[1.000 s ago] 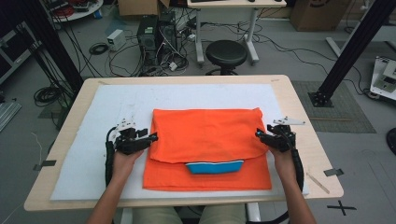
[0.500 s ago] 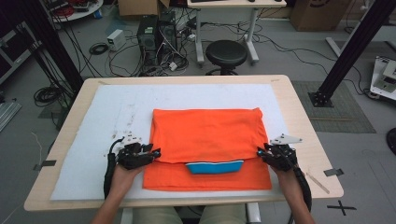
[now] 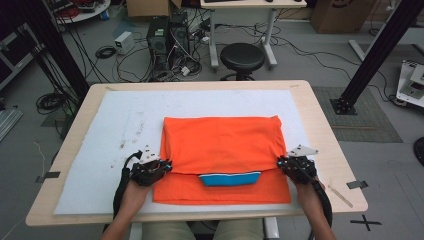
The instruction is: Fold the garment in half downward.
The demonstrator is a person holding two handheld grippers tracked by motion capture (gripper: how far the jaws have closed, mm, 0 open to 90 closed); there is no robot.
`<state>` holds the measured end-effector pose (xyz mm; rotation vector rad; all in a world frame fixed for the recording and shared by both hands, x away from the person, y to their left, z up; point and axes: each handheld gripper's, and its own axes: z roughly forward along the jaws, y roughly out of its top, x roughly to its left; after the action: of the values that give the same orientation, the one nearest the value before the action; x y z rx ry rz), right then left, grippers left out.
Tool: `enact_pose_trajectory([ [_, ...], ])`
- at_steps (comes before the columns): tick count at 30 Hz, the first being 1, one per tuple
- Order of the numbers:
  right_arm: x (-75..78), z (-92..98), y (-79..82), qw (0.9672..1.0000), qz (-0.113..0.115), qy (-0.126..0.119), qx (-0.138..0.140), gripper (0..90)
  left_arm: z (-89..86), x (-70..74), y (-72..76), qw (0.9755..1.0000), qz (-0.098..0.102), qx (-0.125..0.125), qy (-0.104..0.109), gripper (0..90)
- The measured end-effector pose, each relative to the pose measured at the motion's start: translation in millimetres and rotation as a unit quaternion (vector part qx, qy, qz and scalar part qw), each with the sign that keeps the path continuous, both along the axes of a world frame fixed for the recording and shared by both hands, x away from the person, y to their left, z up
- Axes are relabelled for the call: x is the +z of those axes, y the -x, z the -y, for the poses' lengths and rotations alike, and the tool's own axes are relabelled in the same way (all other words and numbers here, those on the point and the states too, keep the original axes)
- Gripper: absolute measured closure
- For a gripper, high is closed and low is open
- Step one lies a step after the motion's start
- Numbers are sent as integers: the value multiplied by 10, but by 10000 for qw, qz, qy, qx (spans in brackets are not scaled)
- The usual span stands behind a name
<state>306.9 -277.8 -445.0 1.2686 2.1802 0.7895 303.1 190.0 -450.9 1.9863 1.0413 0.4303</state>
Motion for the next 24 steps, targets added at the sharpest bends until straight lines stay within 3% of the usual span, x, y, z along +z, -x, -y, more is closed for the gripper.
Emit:
enact_pose_trajectory([
  [5, 96, 19, 88, 9998, 45, -156, 63, 846, -150, 93, 31, 9988, -51, -92, 478, 845],
  [12, 285, 47, 296, 9991, 240, -258, 250, 846, -307, 161, 111, 9964, -136, -245, 797, 844],
  [19, 438, 25, 538, 9981, 289, -220, 500, 846, -419, 167, 248, 9954, -252, -373, 845, 844],
  [24, 391, 19, 596, 9982, 121, -209, 554, 839, -407, 89, 290, 9962, -368, -442, 651, 833],
])
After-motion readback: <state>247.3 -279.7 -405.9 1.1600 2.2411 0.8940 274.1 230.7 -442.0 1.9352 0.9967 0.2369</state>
